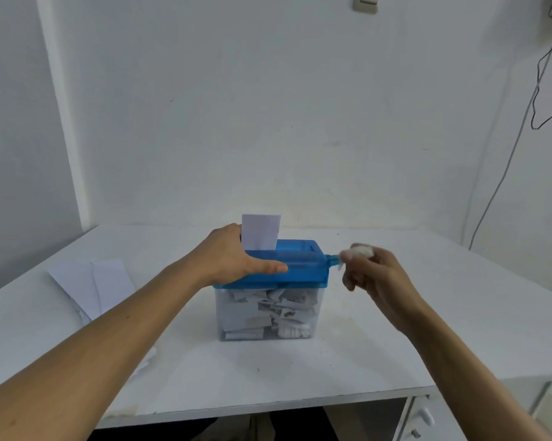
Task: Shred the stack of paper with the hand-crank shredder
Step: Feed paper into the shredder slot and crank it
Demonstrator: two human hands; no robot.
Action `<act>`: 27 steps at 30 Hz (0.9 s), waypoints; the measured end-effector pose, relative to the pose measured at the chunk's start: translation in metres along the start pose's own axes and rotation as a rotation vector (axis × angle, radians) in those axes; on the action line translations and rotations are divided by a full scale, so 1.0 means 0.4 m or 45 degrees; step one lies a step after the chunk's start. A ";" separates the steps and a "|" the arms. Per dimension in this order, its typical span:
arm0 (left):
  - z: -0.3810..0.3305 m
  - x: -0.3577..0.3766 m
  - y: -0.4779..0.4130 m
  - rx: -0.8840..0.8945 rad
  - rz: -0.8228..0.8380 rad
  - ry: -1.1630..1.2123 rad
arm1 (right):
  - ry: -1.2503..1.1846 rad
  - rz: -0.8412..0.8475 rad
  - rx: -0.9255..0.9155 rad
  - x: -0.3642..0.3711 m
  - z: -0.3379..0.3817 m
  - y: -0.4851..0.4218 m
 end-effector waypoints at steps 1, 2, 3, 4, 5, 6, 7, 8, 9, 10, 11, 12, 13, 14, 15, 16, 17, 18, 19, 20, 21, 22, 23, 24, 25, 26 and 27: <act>0.001 -0.003 -0.001 0.003 -0.005 0.006 | -0.026 -0.034 -0.013 0.002 0.009 -0.022; 0.003 0.000 -0.001 0.009 -0.009 0.015 | -0.039 -0.078 -0.016 0.000 0.014 -0.042; 0.004 -0.001 -0.001 0.011 -0.017 0.019 | -0.042 -0.123 -0.011 0.001 0.017 -0.066; 0.004 0.001 0.001 0.014 -0.020 0.018 | -0.038 -0.170 -0.001 -0.001 0.013 -0.087; 0.004 0.001 0.001 0.018 -0.020 0.025 | -0.028 -0.216 0.012 -0.002 0.007 -0.111; 0.003 0.002 0.001 0.020 -0.014 0.034 | -0.018 -0.273 0.027 -0.004 -0.005 -0.131; 0.002 0.002 0.003 0.018 -0.021 0.048 | 0.001 -0.324 0.043 -0.003 -0.015 -0.150; 0.002 0.001 0.004 0.018 -0.028 0.050 | 0.023 -0.365 0.057 -0.002 -0.028 -0.166; 0.000 0.001 0.004 0.025 -0.034 0.048 | 0.024 -0.405 0.074 0.000 -0.041 -0.180; -0.001 0.001 0.004 0.029 -0.038 0.044 | 0.014 -0.446 0.091 0.002 -0.055 -0.193; -0.003 0.003 0.005 0.028 -0.038 0.045 | 0.019 -0.488 0.114 0.001 -0.068 -0.205; -0.003 0.006 0.006 0.027 -0.039 0.043 | 0.048 -0.523 0.141 0.001 -0.080 -0.212; -0.002 0.005 0.003 0.031 -0.043 0.031 | 0.082 -0.533 0.161 0.002 -0.091 -0.223; 0.001 0.006 0.002 0.028 -0.041 0.015 | 0.095 -0.514 0.179 0.005 -0.106 -0.228; 0.002 0.007 0.001 0.022 -0.037 -0.003 | 0.081 -0.486 0.197 0.010 -0.124 -0.229; 0.001 0.006 0.001 0.019 -0.038 -0.019 | 0.066 -0.464 0.228 0.014 -0.148 -0.225; 0.003 0.006 0.000 0.017 -0.042 -0.033 | 0.076 -0.454 0.275 0.018 -0.169 -0.212; 0.005 0.005 0.000 0.017 -0.051 -0.040 | 0.113 -0.450 0.330 0.023 -0.190 -0.194; 0.008 0.005 -0.002 0.014 -0.055 -0.046 | 0.156 -0.441 0.377 0.029 -0.210 -0.174; 0.010 0.007 -0.005 0.009 -0.054 -0.053 | 0.186 -0.437 0.411 0.032 -0.228 -0.149; 0.013 0.007 -0.007 0.005 -0.057 -0.060 | 0.203 -0.431 0.427 0.036 -0.239 -0.124; 0.018 0.004 -0.009 0.001 -0.069 -0.065 | 0.223 -0.421 0.423 0.040 -0.243 -0.105; 0.018 0.005 -0.011 -0.003 -0.070 -0.075 | 0.230 -0.413 0.424 0.041 -0.242 -0.080; 0.017 0.003 -0.013 -0.006 -0.077 -0.088 | 0.232 -0.392 0.430 0.041 -0.233 -0.058; 0.021 0.002 -0.012 -0.014 -0.081 -0.100 | 0.222 -0.361 0.437 0.043 -0.220 -0.034; 0.021 0.002 -0.014 -0.015 -0.082 -0.107 | 0.199 -0.330 0.431 0.039 -0.207 -0.016; 0.022 0.001 -0.013 -0.019 -0.081 -0.110 | 0.180 -0.288 0.419 0.035 -0.191 0.003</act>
Point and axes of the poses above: each hand's wrist, its own y-axis away from the middle knuckle, its own x-axis out of the palm, z = x × y, the point moved 4 cm from there along -y, towards the middle knuckle, and after that the axes turned 6 degrees about z, right-handed, at the moved point
